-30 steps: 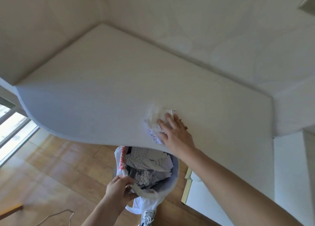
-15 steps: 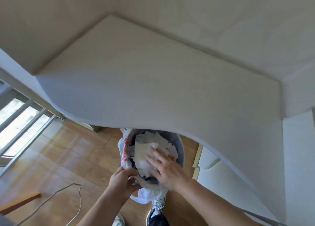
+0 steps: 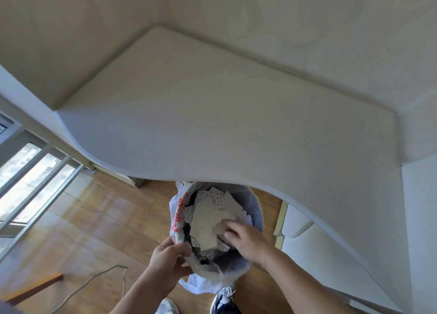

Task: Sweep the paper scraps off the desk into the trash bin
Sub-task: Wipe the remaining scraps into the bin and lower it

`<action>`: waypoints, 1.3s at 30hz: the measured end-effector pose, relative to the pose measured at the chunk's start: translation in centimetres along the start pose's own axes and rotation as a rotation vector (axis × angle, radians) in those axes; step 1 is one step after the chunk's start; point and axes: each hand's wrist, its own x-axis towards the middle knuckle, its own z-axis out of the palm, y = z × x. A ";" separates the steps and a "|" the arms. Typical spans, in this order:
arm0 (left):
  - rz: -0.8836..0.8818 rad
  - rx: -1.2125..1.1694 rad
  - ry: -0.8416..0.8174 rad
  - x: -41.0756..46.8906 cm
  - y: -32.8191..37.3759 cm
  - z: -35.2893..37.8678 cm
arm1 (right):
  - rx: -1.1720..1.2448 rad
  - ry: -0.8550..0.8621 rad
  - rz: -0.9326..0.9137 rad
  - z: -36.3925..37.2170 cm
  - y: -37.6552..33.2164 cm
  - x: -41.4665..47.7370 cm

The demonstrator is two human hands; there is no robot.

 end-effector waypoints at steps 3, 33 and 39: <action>0.020 0.081 -0.009 0.9 0.0 -0.7 | 0.077 0.352 0.037 0.0 1.8 -0.9; 0.007 0.998 -0.125 36.4 -17.1 4.1 | 1.108 0.871 0.815 24.5 34.5 5.8; 0.032 1.016 -0.111 41.4 -20.4 5.6 | 1.119 0.891 0.831 26.2 38.6 8.9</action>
